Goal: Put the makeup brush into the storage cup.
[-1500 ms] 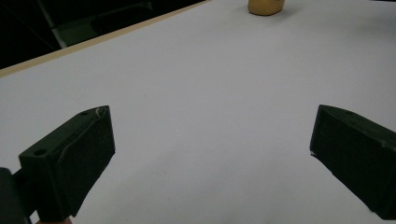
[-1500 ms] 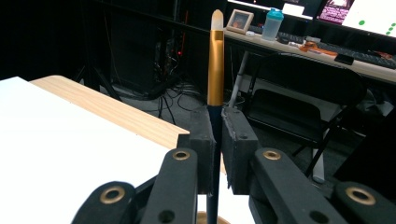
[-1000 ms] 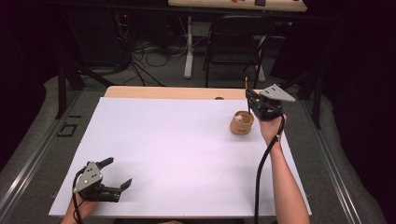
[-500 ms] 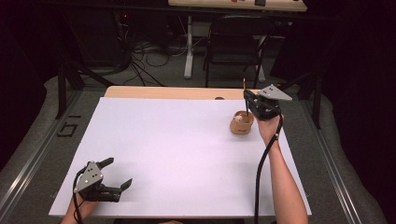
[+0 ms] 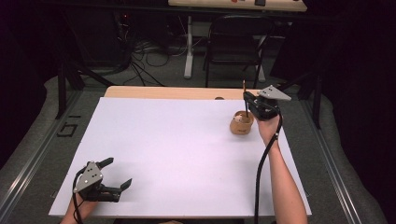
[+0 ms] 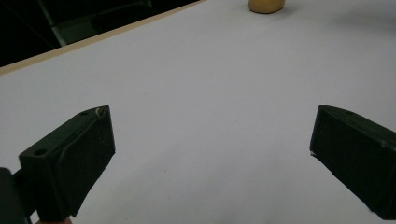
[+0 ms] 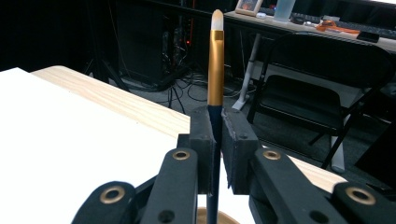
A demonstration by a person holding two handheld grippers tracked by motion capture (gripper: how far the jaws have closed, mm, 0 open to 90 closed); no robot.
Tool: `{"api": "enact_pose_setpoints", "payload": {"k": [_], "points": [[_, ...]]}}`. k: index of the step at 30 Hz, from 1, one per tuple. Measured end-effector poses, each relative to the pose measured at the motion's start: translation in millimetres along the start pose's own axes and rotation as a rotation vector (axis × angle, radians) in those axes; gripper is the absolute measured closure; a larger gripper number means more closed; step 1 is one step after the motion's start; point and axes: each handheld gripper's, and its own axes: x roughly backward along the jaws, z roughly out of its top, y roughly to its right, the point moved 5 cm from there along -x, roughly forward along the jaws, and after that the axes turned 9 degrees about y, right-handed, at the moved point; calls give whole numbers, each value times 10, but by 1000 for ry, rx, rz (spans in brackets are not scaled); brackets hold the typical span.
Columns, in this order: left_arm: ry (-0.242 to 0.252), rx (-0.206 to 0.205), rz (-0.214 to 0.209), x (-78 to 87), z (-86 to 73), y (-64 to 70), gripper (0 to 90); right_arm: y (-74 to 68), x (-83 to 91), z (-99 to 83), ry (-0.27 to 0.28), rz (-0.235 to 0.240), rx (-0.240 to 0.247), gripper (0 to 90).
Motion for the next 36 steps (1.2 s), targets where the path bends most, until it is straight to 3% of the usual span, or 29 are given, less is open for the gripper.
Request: {"api": "enact_pose_setpoints", "payload": {"k": [36], "points": [[-3,-4,3,9,-1,-1,0,28,-126,-247,-86,10,0,835]]}}
